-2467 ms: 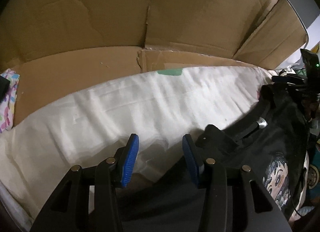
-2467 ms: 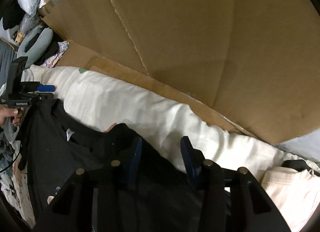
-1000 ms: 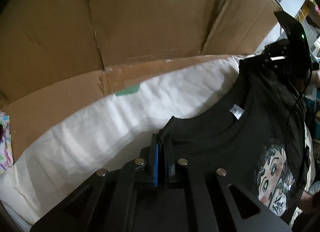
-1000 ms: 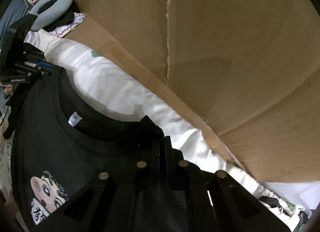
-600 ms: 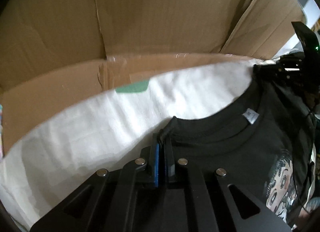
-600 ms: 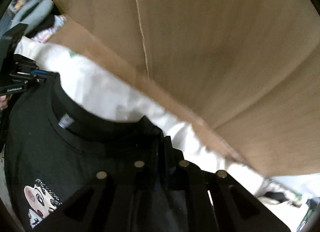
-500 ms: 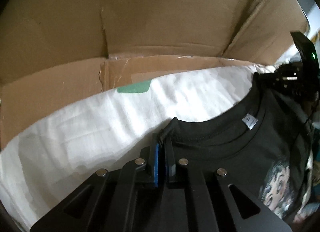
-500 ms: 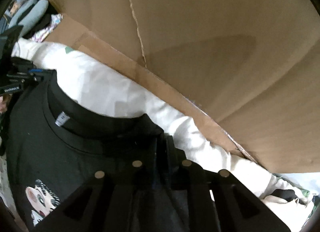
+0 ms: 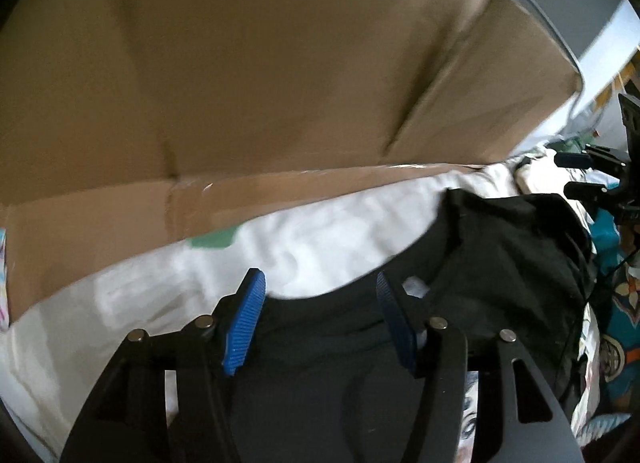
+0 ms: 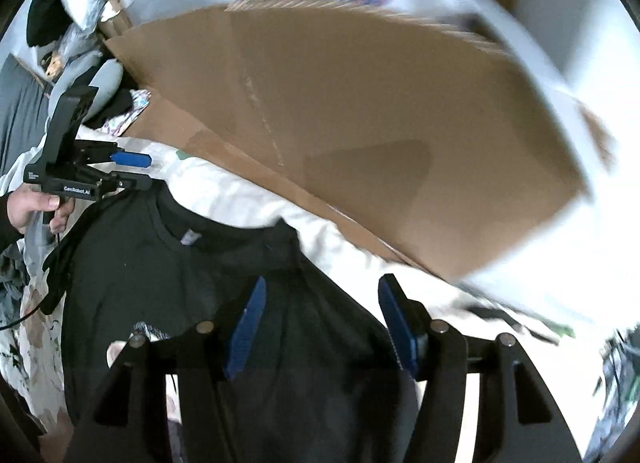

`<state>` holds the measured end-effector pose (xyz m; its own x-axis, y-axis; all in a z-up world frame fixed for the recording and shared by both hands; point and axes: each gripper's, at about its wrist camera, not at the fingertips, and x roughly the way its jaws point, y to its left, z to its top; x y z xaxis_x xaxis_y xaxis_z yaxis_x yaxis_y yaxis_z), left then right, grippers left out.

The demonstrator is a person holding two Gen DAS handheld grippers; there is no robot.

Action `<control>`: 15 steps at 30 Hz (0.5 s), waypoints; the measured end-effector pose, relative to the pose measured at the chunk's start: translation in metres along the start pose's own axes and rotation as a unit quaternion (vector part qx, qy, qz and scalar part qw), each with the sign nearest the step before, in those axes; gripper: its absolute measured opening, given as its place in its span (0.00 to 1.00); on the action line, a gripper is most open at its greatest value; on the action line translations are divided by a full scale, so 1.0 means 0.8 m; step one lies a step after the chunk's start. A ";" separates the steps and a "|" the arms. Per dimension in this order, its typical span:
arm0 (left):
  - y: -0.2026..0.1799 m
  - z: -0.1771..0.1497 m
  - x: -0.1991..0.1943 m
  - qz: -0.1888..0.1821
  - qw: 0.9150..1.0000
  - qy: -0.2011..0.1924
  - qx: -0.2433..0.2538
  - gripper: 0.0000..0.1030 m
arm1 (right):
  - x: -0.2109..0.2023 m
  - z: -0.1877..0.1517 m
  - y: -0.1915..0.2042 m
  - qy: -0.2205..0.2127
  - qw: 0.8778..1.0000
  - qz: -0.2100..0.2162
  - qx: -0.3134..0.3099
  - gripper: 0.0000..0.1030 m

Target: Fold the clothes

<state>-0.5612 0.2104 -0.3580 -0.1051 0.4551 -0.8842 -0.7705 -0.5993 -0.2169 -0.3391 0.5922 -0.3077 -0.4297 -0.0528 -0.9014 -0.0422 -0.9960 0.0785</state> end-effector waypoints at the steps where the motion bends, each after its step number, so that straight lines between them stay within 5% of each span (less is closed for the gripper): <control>1: -0.011 0.005 0.003 -0.005 1.000 0.006 0.012 0.57 | -0.010 -0.006 -0.009 0.001 1.000 -0.004 0.005 0.55; 7: -0.065 0.021 0.025 -0.002 0.995 0.047 0.089 0.57 | -0.058 -0.067 -0.059 0.009 0.999 -0.040 0.037 0.55; 15: -0.113 0.032 0.055 -0.005 0.991 0.077 0.106 0.57 | -0.094 -0.142 -0.115 0.015 0.991 -0.063 0.116 0.55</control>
<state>-0.5121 0.3012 -0.3668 -0.0128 0.3444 -0.9387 -0.8873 -0.4367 -0.1481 -0.2003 0.6796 -0.2958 -0.3804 0.0654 -0.9225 -0.3024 -0.9515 0.0572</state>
